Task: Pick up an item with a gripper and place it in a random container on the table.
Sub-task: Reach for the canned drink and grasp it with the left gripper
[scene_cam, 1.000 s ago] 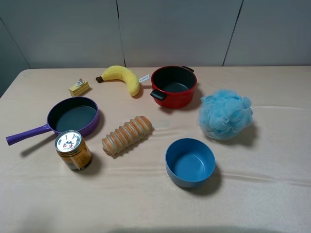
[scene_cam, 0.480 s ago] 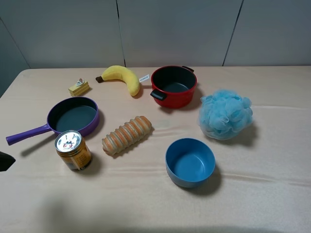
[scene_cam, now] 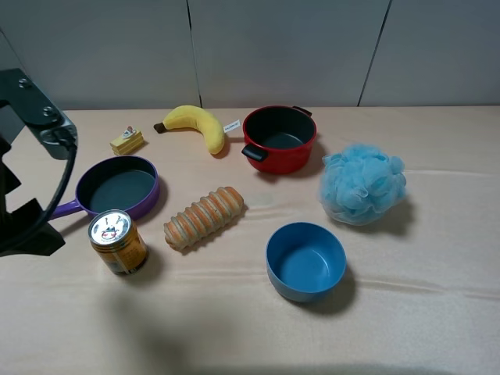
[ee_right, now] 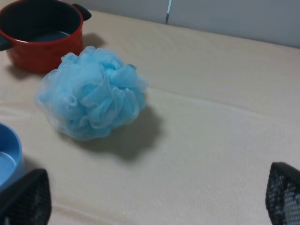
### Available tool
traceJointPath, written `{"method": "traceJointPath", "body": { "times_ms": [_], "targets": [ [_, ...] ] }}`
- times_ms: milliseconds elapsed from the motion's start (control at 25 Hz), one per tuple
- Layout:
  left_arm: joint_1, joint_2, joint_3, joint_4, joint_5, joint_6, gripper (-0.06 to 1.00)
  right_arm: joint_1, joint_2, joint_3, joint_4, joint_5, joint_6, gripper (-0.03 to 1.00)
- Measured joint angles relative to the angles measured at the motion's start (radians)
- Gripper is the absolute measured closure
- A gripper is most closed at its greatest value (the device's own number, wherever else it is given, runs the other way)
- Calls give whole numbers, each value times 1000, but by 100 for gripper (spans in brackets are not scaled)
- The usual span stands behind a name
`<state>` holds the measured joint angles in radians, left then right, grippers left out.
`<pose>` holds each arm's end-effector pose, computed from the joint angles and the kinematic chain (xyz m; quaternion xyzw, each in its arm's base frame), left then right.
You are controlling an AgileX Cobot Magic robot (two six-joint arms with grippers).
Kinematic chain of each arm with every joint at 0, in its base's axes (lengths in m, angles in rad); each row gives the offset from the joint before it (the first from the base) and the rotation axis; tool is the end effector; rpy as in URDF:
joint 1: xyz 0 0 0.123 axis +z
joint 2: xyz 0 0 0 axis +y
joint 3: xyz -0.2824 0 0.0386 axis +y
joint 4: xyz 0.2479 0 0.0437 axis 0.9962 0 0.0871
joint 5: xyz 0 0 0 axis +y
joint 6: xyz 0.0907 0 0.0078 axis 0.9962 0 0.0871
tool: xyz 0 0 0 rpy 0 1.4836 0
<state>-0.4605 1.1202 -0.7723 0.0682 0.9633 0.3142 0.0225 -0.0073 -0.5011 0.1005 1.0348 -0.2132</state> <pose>0.1730 -0.0801 0.2651 0.3851 0.9061 0.0182 0.1742 -0.0055 0.0077 0.2799 -0.1006 0.8371 -0.0010 0.5378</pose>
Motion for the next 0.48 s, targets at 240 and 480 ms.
{"method": "traceJointPath", "body": {
  "times_ms": [240,480],
  "targets": [
    [0,150,-28,-10,-46,43,-5,0,0,0,0,0,0,27],
    [-12,258,-33,-20,-134,69,-5,0,0,0,0,0,0,27]
  ]
}}
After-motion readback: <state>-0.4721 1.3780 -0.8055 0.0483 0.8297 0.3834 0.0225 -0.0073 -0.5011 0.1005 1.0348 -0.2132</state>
